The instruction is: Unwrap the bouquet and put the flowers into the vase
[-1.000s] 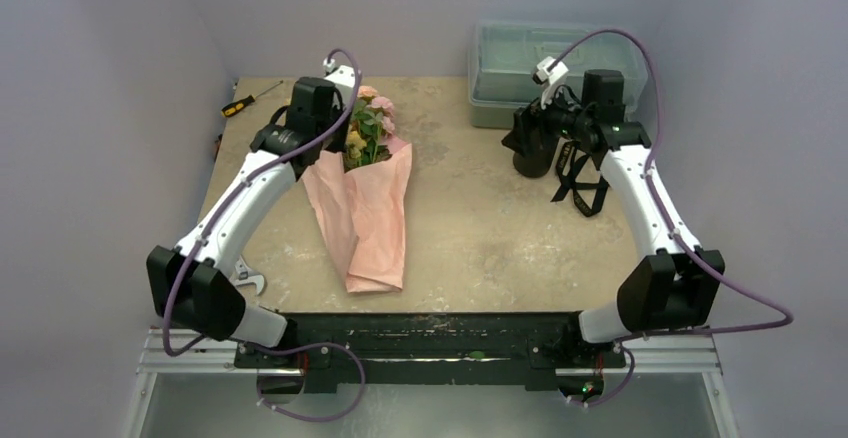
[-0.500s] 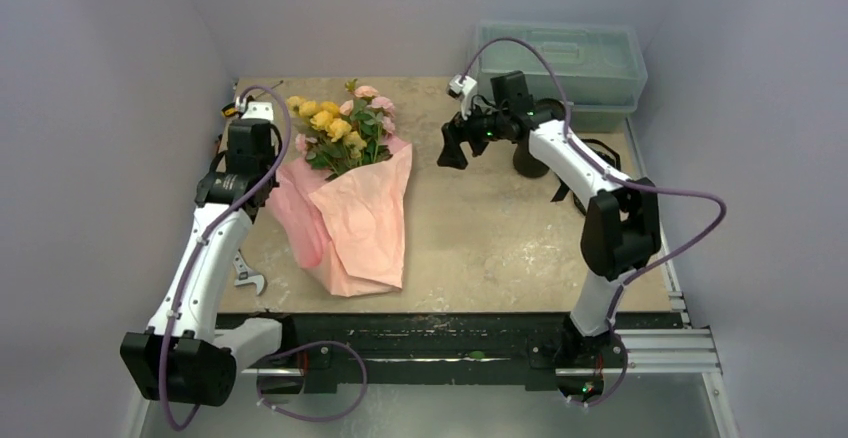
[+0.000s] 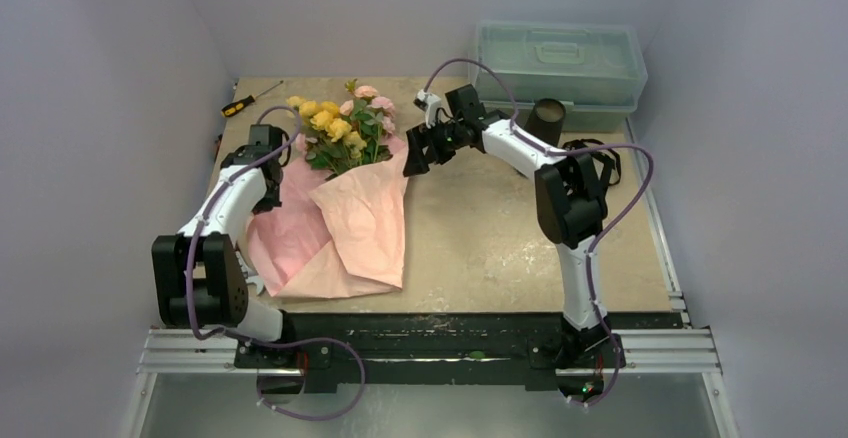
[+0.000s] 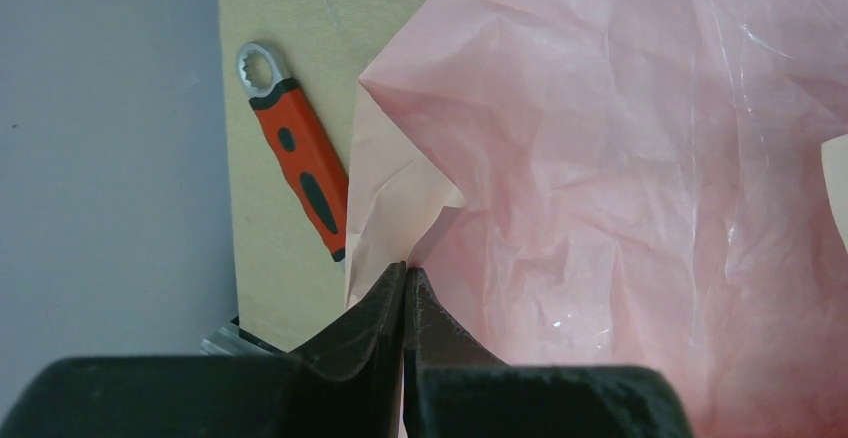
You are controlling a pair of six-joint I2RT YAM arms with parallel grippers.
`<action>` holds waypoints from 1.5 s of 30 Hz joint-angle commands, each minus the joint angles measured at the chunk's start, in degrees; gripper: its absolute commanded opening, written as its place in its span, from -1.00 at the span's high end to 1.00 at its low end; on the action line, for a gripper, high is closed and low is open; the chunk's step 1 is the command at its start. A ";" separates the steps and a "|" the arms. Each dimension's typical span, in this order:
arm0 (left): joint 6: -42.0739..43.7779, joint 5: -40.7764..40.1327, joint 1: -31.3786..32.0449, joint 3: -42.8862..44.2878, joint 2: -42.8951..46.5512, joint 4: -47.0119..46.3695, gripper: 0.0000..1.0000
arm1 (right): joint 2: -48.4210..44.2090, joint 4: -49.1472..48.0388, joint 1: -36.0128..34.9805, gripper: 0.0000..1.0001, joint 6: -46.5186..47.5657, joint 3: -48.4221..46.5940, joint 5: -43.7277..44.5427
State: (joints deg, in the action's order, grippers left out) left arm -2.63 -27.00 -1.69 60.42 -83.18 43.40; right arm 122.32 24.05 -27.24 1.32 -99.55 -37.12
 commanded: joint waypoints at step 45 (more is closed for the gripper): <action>7.59 12.14 -17.15 10.32 -19.56 -18.71 0.03 | 19.69 -23.88 -2.10 0.49 -23.38 -16.05 6.01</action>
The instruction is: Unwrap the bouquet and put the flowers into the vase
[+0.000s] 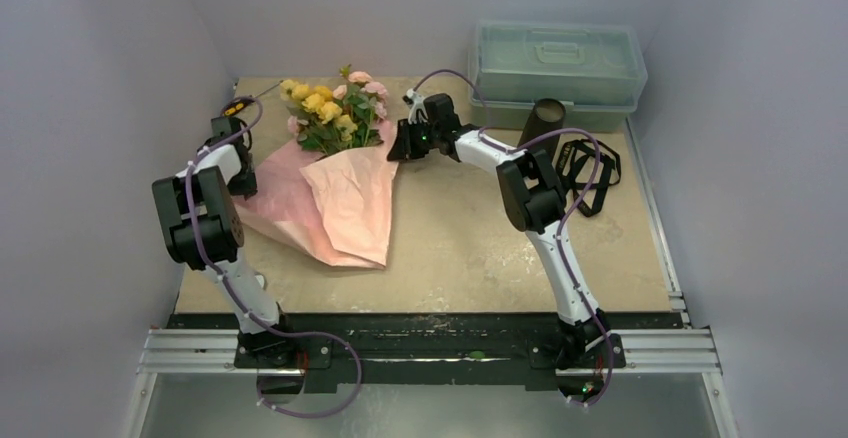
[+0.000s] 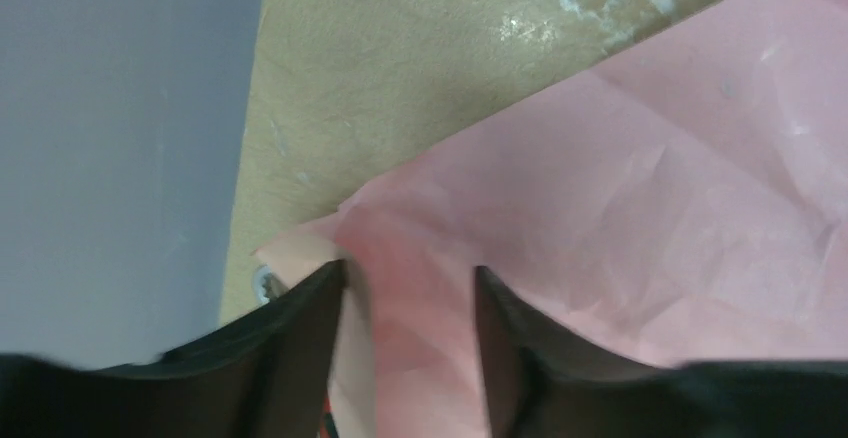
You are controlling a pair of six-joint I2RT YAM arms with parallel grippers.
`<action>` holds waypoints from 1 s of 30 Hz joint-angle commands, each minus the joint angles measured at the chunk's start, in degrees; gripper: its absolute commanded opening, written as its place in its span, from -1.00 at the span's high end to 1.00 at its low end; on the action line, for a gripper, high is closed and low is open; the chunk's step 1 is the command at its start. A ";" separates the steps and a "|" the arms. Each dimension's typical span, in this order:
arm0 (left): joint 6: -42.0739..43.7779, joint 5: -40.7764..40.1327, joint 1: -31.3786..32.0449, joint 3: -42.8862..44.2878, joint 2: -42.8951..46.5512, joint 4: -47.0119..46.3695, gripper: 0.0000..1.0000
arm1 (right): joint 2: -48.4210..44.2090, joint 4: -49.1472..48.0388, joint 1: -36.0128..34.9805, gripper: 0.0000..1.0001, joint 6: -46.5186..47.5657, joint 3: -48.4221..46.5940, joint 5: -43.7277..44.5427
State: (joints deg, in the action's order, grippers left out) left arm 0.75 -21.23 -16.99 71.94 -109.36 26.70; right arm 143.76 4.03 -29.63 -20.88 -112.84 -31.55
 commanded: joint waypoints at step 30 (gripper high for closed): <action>-15.76 61.25 -2.66 -7.85 8.46 -13.70 -1.00 | -33.14 6.46 0.31 -0.97 19.99 18.95 -3.21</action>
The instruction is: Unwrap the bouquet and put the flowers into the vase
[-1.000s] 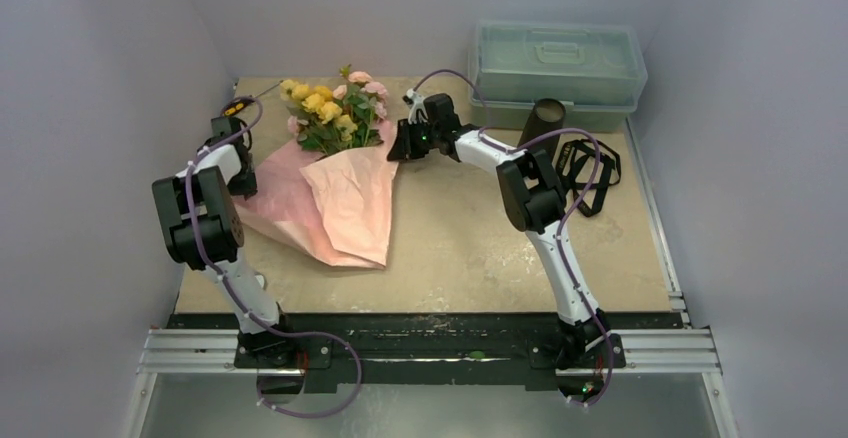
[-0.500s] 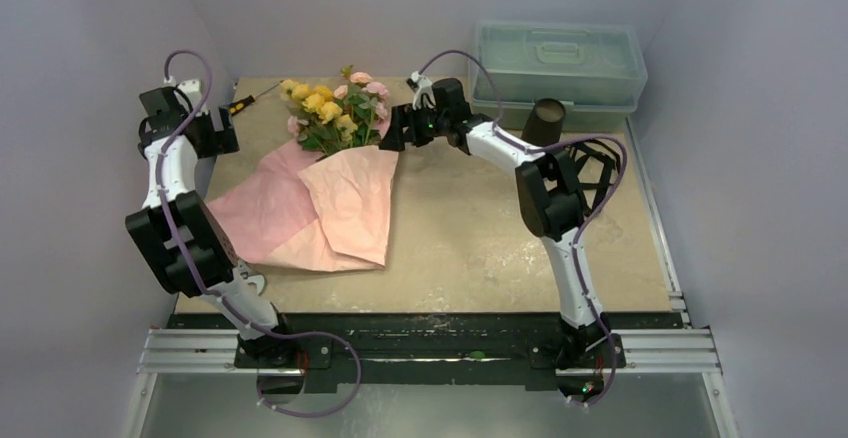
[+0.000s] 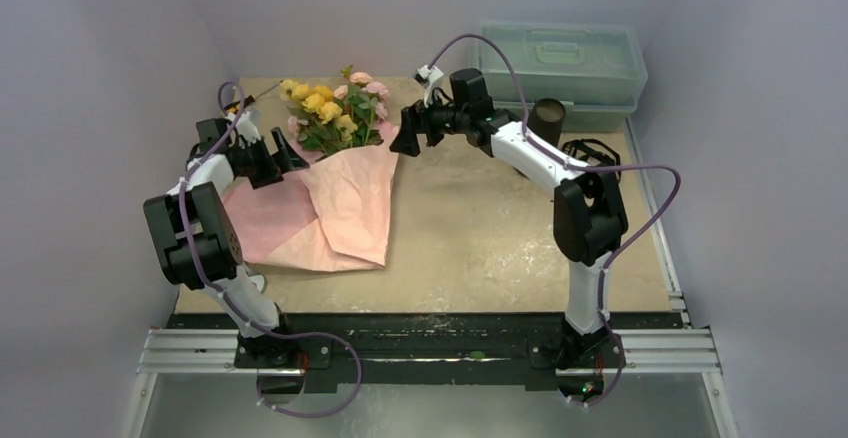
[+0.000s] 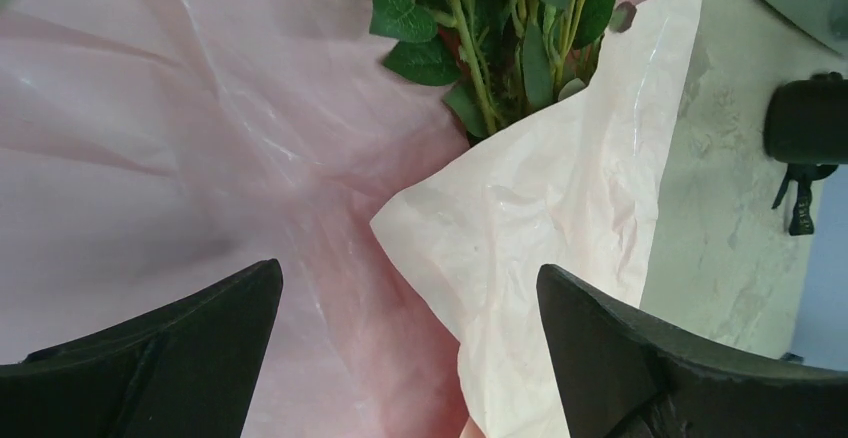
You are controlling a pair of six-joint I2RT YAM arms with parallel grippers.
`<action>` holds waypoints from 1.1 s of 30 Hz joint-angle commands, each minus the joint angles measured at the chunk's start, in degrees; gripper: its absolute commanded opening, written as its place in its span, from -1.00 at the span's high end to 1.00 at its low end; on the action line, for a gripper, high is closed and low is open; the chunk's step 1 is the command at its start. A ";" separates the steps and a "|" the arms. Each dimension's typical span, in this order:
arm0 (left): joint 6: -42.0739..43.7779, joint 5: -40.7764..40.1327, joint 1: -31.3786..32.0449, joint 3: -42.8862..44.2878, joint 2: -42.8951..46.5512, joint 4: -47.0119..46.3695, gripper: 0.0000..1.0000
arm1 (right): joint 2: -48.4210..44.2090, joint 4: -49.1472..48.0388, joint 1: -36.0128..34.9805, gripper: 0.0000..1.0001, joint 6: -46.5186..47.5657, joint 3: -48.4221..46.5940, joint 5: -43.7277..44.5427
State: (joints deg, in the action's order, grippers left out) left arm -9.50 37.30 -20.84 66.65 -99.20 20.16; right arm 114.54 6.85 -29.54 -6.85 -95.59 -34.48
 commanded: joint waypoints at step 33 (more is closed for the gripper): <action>-20.66 14.49 24.02 3.03 -0.02 -22.46 1.00 | -14.08 12.31 8.06 -0.96 9.49 3.31 1.08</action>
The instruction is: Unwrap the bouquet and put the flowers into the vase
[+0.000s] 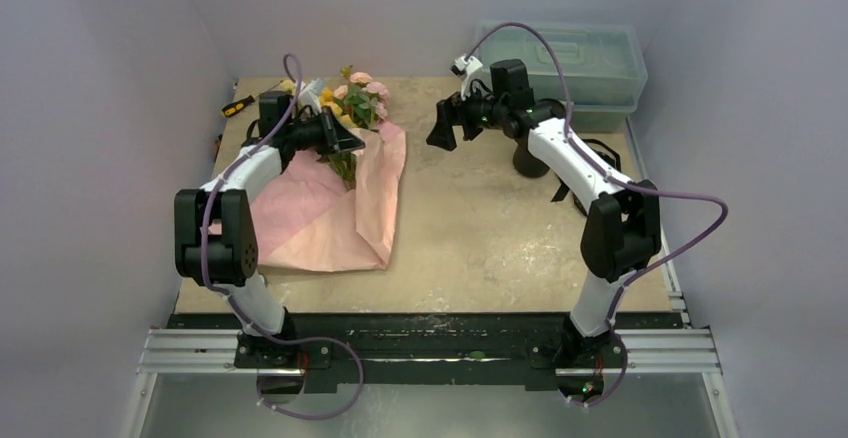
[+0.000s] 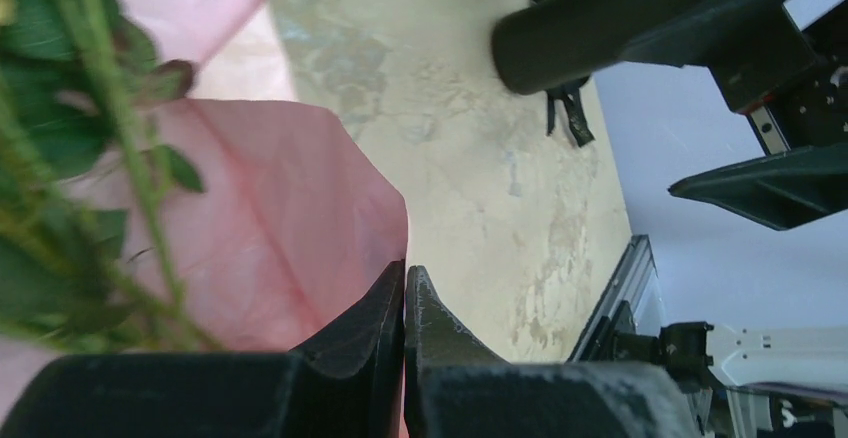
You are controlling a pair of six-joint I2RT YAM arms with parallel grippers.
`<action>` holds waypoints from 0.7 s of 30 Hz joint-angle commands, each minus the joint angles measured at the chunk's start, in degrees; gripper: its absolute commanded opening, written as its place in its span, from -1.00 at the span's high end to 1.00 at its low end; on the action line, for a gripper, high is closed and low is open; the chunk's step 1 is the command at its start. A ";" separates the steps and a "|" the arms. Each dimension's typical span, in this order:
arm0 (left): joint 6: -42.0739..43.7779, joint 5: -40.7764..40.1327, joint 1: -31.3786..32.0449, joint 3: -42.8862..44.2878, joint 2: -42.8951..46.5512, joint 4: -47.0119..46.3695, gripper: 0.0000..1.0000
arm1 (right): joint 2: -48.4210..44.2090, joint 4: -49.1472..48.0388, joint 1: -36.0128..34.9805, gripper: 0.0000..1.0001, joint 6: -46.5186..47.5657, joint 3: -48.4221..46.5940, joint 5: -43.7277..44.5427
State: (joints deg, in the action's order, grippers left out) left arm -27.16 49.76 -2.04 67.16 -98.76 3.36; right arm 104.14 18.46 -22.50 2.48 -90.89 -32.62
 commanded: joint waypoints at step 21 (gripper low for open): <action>-12.26 -1.08 28.36 15.37 -29.23 -26.09 1.00 | -17.73 6.66 2.95 -0.96 8.75 8.72 6.02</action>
State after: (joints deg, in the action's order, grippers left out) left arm -38.48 48.60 24.67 79.29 -125.69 -17.21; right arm 88.20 23.40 -19.81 8.27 -83.81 -29.12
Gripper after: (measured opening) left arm 0.003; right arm 0.981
